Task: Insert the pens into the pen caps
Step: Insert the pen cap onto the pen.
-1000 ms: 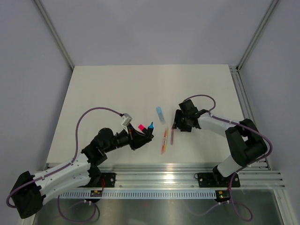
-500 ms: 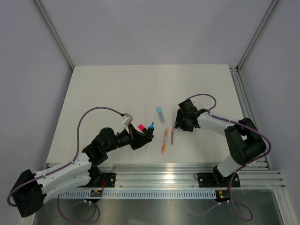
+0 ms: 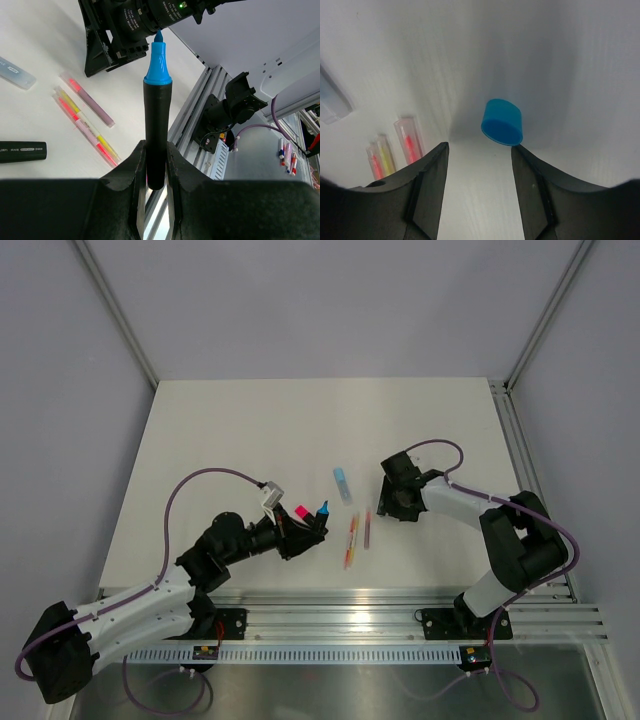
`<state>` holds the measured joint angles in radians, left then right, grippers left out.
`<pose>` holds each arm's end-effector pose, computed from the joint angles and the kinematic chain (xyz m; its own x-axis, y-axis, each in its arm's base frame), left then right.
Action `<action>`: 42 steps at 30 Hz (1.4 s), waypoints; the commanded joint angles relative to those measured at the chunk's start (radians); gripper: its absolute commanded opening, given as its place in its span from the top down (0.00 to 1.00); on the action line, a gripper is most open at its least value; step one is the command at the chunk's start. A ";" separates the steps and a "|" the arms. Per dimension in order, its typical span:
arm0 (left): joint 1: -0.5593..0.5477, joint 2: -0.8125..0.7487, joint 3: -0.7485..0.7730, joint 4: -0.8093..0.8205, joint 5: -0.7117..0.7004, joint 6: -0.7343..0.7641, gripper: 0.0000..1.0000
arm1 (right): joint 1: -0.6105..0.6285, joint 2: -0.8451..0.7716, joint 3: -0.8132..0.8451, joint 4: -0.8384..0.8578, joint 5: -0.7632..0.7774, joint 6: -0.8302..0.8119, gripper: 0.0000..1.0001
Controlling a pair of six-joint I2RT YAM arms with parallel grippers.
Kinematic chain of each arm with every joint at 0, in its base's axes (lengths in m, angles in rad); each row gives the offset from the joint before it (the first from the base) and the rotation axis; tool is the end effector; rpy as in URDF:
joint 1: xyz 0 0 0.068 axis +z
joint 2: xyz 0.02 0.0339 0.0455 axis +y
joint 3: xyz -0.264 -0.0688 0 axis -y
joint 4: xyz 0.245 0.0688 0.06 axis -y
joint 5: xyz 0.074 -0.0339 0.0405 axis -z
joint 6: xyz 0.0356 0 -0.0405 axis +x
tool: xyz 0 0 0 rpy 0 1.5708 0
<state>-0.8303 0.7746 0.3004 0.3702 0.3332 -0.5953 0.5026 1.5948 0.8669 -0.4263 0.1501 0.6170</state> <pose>0.1154 -0.1435 0.2285 -0.5722 -0.1594 -0.8045 0.7200 0.3720 -0.5858 0.2596 0.1366 0.1594 -0.8985 0.1589 -0.4092 0.1185 0.9854 0.1226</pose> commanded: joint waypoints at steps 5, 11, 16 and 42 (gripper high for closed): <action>-0.001 0.000 -0.001 0.093 0.024 0.000 1.00 | -0.006 0.037 0.087 -0.063 0.109 -0.007 0.39; -0.001 0.000 -0.004 0.099 0.030 -0.003 1.00 | -0.007 0.088 0.145 -0.106 0.174 -0.011 0.39; -0.001 -0.001 -0.004 0.101 0.033 -0.006 1.00 | -0.007 0.106 0.153 -0.097 0.189 -0.020 0.40; -0.001 0.020 -0.003 0.111 0.041 -0.008 1.00 | -0.007 0.085 0.165 -0.101 0.195 -0.042 0.63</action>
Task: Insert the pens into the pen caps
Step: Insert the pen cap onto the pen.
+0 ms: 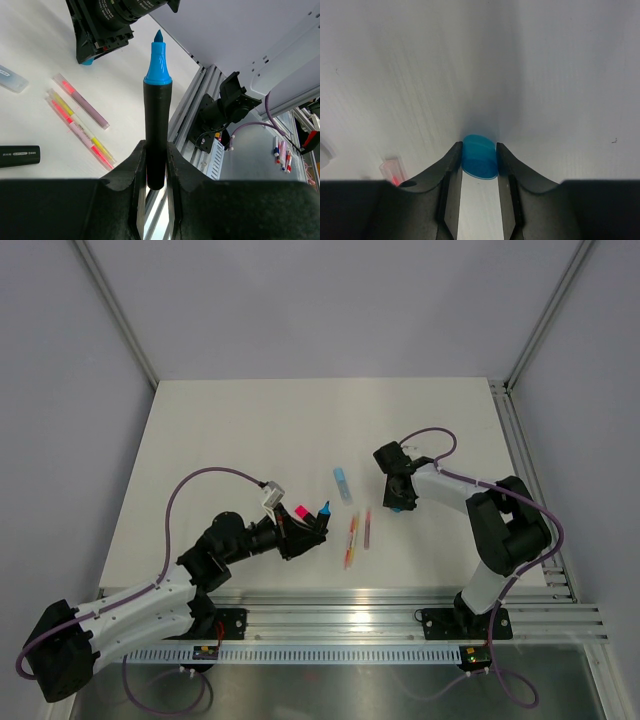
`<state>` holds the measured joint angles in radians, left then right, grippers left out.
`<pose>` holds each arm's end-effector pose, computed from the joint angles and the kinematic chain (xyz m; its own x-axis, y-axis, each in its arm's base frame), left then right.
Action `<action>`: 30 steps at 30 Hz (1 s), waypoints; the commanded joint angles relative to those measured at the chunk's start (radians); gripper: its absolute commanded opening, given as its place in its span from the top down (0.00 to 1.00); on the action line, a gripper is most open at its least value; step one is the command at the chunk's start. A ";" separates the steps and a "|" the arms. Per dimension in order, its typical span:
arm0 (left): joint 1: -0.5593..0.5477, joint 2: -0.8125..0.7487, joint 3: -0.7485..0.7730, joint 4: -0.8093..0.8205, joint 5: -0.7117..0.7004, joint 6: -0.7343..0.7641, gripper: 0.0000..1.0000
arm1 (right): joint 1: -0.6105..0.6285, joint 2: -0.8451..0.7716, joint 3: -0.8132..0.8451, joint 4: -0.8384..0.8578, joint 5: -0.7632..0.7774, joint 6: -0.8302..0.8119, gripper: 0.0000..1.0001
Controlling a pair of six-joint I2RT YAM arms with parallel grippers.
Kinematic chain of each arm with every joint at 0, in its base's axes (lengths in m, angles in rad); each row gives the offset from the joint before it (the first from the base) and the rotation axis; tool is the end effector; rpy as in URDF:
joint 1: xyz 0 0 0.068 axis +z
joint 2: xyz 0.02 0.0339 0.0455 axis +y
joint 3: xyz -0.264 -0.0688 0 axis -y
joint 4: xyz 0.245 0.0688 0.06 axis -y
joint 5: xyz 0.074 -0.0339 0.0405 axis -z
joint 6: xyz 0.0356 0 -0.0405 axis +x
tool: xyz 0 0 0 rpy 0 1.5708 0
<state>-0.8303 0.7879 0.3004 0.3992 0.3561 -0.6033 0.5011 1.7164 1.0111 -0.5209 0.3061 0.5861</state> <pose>0.1159 -0.1452 0.2294 -0.5744 -0.1597 -0.8028 0.7289 0.3466 -0.5905 0.2860 0.1444 0.1600 -0.8917 0.1129 -0.4383 0.1494 0.9875 -0.0494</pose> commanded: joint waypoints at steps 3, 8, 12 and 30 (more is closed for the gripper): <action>-0.001 0.011 -0.003 0.086 0.021 0.000 1.00 | -0.004 -0.031 0.029 -0.011 0.045 -0.028 0.61; -0.001 0.011 -0.003 0.086 0.021 0.000 1.00 | -0.006 -0.018 0.052 -0.005 0.009 -0.084 0.49; -0.001 0.013 -0.003 0.086 0.023 0.000 1.00 | -0.006 -0.020 0.061 0.001 -0.027 -0.135 0.51; -0.001 0.020 -0.003 0.082 0.018 0.004 1.00 | -0.006 -0.066 0.004 0.002 -0.087 -0.120 0.69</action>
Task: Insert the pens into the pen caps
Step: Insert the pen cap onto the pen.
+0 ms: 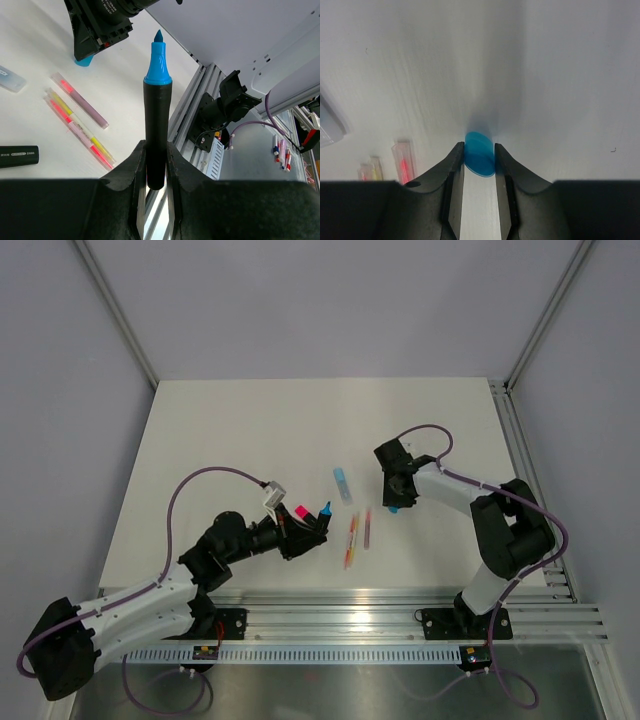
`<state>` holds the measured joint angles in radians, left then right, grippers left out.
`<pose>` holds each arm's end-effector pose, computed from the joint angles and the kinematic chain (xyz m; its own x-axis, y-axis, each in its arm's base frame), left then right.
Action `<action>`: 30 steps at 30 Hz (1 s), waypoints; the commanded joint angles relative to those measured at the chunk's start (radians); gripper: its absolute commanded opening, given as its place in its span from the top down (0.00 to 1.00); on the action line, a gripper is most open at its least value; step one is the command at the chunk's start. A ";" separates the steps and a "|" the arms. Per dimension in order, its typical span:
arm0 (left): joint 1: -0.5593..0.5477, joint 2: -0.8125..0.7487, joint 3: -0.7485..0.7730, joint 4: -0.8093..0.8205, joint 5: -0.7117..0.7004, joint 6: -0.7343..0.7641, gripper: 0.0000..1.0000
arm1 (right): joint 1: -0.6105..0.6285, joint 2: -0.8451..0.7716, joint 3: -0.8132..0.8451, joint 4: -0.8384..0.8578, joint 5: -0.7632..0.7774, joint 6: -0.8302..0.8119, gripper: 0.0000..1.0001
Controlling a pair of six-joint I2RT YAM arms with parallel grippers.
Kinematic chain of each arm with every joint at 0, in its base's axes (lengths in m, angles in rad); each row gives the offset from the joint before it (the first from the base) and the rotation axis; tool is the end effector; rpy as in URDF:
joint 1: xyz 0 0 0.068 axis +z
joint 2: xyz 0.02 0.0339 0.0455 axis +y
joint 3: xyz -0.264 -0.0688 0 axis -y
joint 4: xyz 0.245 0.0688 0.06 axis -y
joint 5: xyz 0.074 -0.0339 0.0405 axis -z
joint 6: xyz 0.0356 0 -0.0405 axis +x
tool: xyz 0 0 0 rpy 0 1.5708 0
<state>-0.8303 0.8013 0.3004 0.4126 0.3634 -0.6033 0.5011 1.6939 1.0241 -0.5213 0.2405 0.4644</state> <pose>0.1167 -0.1465 0.2286 -0.5760 -0.1559 -0.8025 0.7311 0.3410 -0.5910 0.2865 0.1472 0.1696 -0.9026 0.0016 -0.4305 0.0169 0.9994 -0.0318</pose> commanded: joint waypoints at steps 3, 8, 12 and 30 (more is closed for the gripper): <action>-0.001 0.009 0.000 0.071 0.012 0.005 1.00 | -0.006 -0.033 0.001 0.000 -0.014 0.002 0.78; -0.001 0.009 0.000 0.068 0.008 0.007 1.00 | -0.006 -0.033 -0.004 0.003 -0.001 0.000 0.85; -0.001 0.012 -0.001 0.068 0.009 0.007 1.00 | -0.006 -0.095 -0.021 0.006 -0.013 -0.006 0.87; -0.001 -0.017 -0.027 0.041 0.130 -0.081 1.00 | -0.006 -0.539 -0.107 0.085 -0.656 -0.024 0.88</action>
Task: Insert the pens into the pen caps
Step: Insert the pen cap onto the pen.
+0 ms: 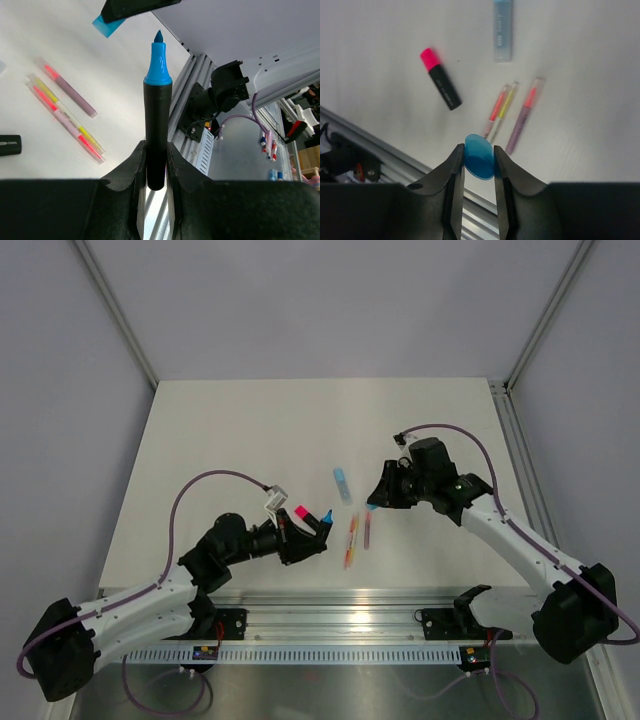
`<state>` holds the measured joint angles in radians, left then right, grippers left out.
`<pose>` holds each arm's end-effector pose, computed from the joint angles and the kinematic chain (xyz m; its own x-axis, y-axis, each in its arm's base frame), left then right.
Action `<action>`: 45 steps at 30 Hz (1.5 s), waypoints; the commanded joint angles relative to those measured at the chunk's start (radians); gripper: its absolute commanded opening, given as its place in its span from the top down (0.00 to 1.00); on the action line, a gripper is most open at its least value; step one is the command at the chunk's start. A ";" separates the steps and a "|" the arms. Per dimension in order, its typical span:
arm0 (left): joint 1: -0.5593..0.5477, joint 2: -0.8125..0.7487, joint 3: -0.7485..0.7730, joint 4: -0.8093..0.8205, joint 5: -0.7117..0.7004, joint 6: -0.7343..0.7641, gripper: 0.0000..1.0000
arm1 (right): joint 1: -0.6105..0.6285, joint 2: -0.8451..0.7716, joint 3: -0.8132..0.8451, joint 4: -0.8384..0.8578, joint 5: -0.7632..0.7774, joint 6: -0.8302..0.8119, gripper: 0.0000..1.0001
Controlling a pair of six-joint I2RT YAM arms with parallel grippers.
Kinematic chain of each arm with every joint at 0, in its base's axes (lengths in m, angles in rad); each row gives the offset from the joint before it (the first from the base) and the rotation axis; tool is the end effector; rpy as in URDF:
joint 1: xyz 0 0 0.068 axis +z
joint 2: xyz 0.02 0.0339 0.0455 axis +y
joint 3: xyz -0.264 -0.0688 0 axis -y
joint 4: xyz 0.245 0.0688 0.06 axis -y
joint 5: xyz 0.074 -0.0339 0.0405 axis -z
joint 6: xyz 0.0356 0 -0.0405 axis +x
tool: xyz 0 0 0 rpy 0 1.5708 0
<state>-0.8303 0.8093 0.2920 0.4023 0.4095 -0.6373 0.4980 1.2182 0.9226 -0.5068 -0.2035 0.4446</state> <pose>0.1153 -0.1472 0.2233 -0.6239 -0.1265 -0.7712 0.7126 0.3132 -0.6278 0.2218 0.1288 0.2690 -0.8246 0.0311 -0.5649 -0.2620 0.8639 0.4301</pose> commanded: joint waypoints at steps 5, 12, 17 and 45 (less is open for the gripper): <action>-0.007 -0.073 0.005 -0.078 0.126 -0.058 1.00 | -0.003 -0.111 -0.018 0.131 -0.404 0.037 0.90; -0.067 -0.139 0.062 -0.276 0.037 0.007 1.00 | -0.001 -0.186 -0.016 0.143 -0.563 0.131 0.91; -0.101 -0.099 0.091 -0.289 0.046 0.034 1.00 | -0.001 -0.200 -0.015 0.139 -0.654 0.169 0.90; -0.162 -0.055 0.081 -0.131 0.091 0.166 1.00 | 0.070 -0.117 0.120 -0.144 -0.646 0.065 0.90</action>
<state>-0.9855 0.7567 0.3519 0.1864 0.4728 -0.5018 0.5575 1.0973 1.0019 -0.6106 -0.8547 0.5396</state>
